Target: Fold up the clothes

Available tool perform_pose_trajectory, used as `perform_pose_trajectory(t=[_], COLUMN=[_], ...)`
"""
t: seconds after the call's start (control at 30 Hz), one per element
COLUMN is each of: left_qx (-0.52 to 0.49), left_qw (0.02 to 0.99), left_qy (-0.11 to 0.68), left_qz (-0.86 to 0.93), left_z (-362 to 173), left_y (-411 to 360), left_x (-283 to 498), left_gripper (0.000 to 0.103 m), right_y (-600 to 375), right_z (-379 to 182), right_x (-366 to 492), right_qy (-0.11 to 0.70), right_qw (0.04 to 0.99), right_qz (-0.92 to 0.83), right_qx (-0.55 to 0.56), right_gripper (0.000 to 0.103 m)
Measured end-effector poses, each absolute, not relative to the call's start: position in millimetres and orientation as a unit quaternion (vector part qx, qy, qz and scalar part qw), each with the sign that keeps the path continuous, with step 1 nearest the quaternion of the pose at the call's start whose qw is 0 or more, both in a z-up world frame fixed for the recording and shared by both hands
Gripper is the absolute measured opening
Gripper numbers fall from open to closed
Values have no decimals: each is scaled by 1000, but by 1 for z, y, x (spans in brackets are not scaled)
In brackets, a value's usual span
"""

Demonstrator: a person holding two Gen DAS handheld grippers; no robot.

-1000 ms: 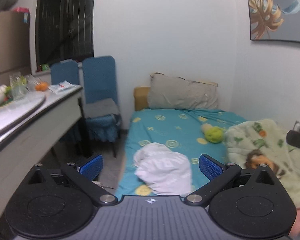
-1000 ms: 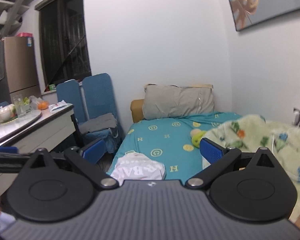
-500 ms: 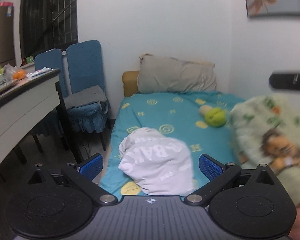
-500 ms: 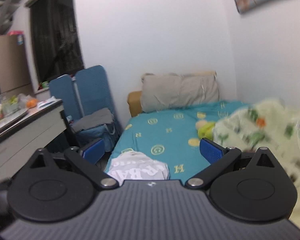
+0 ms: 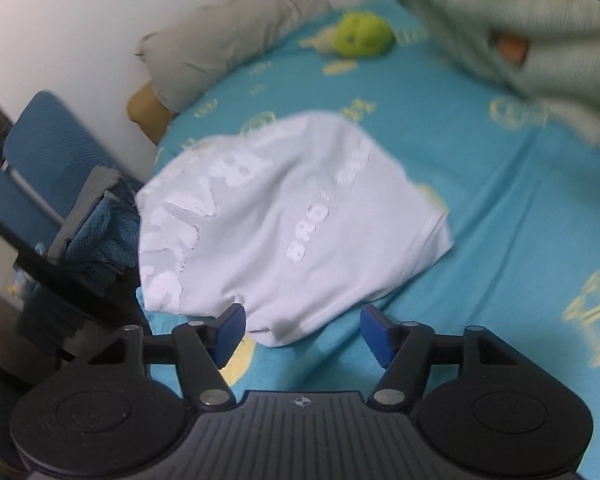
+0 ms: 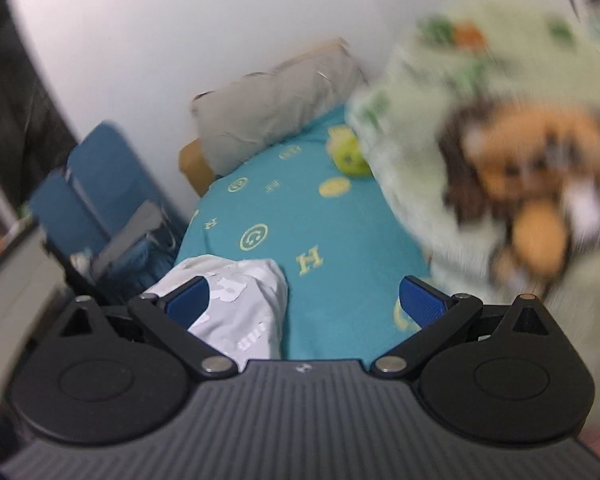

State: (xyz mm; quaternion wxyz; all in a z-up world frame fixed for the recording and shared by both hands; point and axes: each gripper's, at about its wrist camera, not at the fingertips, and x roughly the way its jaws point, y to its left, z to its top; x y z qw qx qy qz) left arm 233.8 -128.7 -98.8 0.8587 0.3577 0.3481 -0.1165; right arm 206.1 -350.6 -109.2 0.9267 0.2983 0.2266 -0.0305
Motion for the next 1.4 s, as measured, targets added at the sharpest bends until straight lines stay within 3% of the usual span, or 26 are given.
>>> perform_pose_trajectory(t=[0.2, 0.37, 0.47, 0.6, 0.93, 1.4], left_qx=[401, 303, 218, 118, -17, -135], left_qw=[840, 894, 931, 962, 977, 968], left_qy=[350, 316, 277, 222, 128, 150], left_qz=[-104, -99, -94, -104, -167, -149], left_z=[-123, -104, -77, -35, 51, 23], left_y=[-121, -96, -75, -50, 2, 77], left_x=[258, 257, 243, 214, 131, 157], left_gripper=[64, 12, 4, 3, 2, 3], right_y=[-338, -338, -347, -348, -297, -160], right_z=[-131, -139, -138, -138, -126, -173], right_x=[235, 241, 239, 232, 211, 212], right_qy=[232, 237, 231, 238, 263, 378], right_qw=[924, 926, 931, 936, 949, 899], right_qz=[-17, -6, -11, 2, 52, 182], right_qx=[305, 292, 281, 260, 168, 124], right_gripper=[103, 103, 103, 103, 103, 99])
